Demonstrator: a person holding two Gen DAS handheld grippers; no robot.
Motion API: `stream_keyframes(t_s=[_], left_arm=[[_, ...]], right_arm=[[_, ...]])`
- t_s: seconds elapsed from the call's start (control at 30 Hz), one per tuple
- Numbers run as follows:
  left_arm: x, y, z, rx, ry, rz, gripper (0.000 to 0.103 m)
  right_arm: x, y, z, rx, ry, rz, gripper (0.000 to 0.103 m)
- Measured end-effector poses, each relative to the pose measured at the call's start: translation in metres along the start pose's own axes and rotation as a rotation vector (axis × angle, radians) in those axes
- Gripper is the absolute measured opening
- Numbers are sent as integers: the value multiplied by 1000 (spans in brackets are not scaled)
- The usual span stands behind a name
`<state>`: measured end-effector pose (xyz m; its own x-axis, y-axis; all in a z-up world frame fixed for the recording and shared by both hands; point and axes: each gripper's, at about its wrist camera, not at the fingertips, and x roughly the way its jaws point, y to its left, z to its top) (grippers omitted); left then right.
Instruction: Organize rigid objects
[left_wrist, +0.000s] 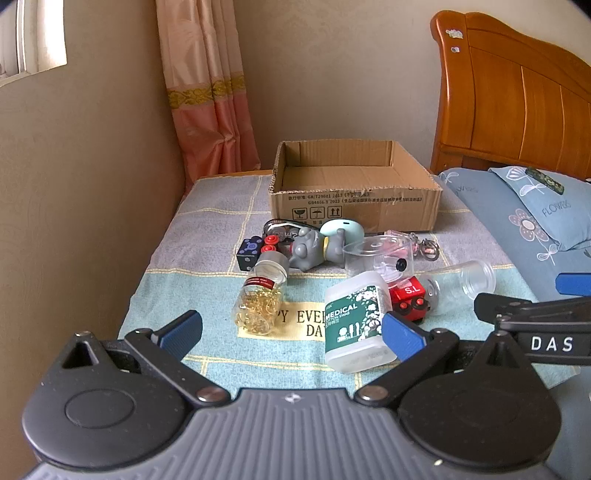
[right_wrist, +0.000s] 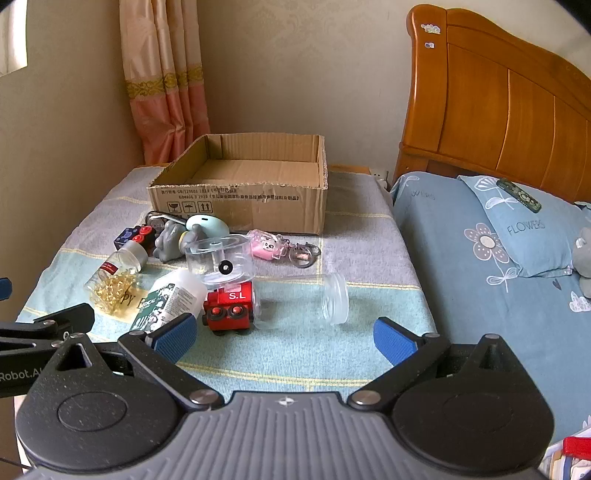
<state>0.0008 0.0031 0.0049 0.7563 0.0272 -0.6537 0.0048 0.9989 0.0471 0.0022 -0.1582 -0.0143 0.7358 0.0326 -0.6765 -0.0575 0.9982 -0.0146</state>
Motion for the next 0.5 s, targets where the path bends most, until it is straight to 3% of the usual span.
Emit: stream_keyframes(t_s=[0.5], left_arm=[[0, 0, 0, 0, -1, 0, 102]], right_arm=[[1, -1, 0, 1, -1, 0, 103]])
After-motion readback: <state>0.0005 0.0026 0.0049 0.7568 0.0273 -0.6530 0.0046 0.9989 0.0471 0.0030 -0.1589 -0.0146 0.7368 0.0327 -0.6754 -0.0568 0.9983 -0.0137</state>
